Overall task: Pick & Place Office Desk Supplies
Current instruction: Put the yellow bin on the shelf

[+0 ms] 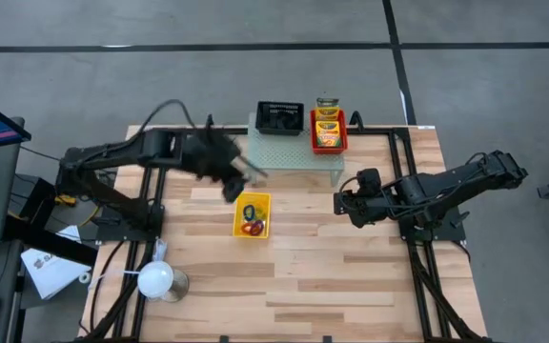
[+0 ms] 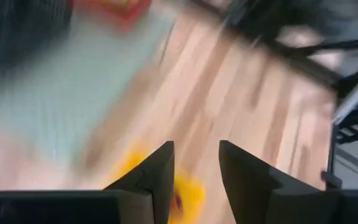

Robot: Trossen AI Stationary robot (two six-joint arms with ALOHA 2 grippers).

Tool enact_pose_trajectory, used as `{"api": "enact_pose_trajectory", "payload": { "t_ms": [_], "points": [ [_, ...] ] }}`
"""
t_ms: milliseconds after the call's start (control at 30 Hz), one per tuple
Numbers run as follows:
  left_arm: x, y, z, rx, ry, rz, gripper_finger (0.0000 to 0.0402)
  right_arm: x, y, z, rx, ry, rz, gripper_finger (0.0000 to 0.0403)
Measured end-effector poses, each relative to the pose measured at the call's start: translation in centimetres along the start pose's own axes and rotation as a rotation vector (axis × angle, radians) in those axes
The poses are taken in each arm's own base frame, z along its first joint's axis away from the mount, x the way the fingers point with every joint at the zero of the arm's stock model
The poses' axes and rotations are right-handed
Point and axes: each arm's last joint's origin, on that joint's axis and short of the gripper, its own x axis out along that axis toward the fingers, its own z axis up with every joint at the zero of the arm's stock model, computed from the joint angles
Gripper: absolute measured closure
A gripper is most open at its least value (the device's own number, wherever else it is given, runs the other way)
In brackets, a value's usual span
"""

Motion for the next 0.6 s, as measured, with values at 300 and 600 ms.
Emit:
{"api": "enact_pose_trajectory", "payload": {
  "t_ms": [300, 600],
  "points": [
    [2.7, -1.7, -8.3, -0.640, 0.252, 0.314, 0.0240, -0.4, 0.3, -0.6, -0.004, -0.011, 0.044, 0.0220],
    [9.8, -0.4, -15.5, -0.828, 0.280, 0.260, 0.0218, -0.9, 0.3, -1.3, -0.016, -0.029, 0.067, 0.0220]
  ]
}}
